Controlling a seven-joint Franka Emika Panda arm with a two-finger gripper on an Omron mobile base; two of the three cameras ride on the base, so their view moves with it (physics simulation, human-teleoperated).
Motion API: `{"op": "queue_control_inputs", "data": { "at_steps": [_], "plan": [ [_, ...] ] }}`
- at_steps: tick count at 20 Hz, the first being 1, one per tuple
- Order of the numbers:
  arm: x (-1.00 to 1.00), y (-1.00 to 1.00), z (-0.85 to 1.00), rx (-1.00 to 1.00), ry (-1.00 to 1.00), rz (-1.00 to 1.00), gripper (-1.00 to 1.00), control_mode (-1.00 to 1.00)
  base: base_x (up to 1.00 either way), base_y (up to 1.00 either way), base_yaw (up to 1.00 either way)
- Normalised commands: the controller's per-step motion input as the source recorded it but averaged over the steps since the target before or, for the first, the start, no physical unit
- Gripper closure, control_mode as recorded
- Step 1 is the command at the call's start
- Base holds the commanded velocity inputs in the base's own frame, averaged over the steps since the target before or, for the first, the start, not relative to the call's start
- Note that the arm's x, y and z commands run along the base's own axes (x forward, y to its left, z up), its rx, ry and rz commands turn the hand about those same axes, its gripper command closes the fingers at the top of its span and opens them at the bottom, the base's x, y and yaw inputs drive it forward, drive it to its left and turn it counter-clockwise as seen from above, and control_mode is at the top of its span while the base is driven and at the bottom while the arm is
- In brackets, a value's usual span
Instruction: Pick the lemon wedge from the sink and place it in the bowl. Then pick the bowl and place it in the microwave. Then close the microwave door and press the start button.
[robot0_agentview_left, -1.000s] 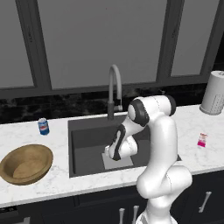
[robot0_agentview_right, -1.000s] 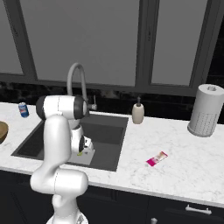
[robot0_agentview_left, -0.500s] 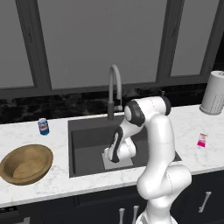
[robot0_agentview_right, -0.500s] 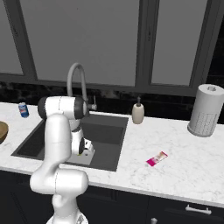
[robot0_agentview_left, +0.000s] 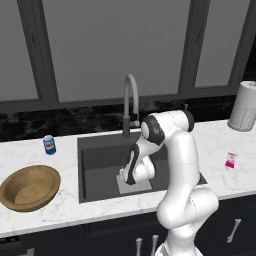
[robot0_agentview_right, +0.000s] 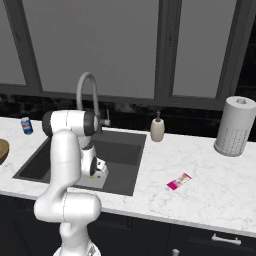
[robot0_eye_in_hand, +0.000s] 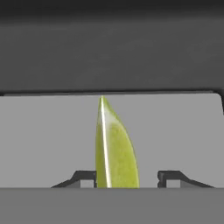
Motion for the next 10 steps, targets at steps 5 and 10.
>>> {"op": "queue_control_inputs", "data": {
  "at_steps": [5,10],
  "plan": [
    [-0.13,0.00,-0.15,0.01,0.00,0.00,1.00,-1.00,0.00,0.00,0.00],
    [-0.56,-0.17,0.17,0.04,-0.05,0.00,1.00,-1.00,0.00,0.00,0.00]
  ]
}}
